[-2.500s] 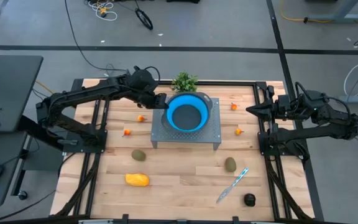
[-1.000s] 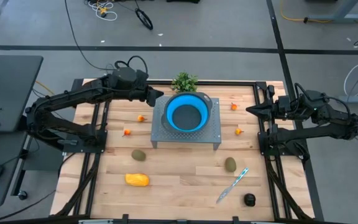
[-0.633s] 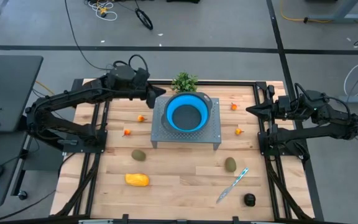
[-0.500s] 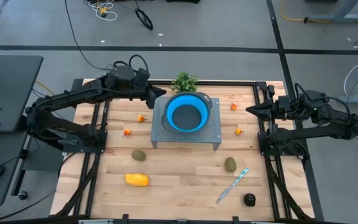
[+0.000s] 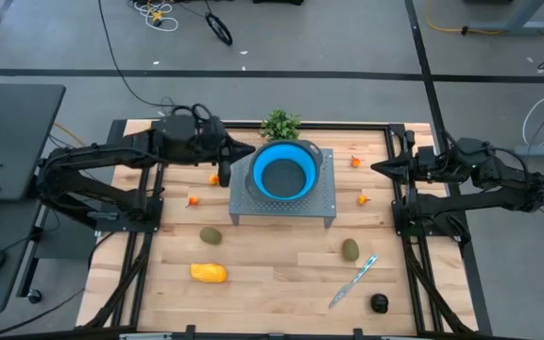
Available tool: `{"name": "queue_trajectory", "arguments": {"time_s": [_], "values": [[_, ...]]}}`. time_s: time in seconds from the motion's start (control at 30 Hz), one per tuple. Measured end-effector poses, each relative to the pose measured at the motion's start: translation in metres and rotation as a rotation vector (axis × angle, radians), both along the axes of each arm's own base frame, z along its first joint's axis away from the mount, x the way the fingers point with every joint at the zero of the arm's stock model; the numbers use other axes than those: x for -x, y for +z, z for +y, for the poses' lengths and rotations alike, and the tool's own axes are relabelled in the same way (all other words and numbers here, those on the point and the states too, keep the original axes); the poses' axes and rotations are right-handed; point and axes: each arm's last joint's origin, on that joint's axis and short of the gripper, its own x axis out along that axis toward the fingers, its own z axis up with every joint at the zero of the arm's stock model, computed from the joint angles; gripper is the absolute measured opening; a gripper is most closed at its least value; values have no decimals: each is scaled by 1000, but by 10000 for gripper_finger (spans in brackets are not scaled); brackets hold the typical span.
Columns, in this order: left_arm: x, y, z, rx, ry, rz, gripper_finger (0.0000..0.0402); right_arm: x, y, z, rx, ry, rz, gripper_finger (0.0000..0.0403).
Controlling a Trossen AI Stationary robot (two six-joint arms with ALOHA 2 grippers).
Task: Pick & Place Fruit
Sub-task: Put the orange pear into the strainer bowl on the shelf
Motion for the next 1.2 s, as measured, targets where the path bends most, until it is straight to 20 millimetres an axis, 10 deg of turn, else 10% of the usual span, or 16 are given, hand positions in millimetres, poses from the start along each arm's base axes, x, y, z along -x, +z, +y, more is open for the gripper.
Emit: {"name": "queue_trajectory", "arguments": {"time_s": [1.2], "values": [[53,17,-13,-99,-18,25,4,-25,-15,-4,-46,-147,172,15]]}}
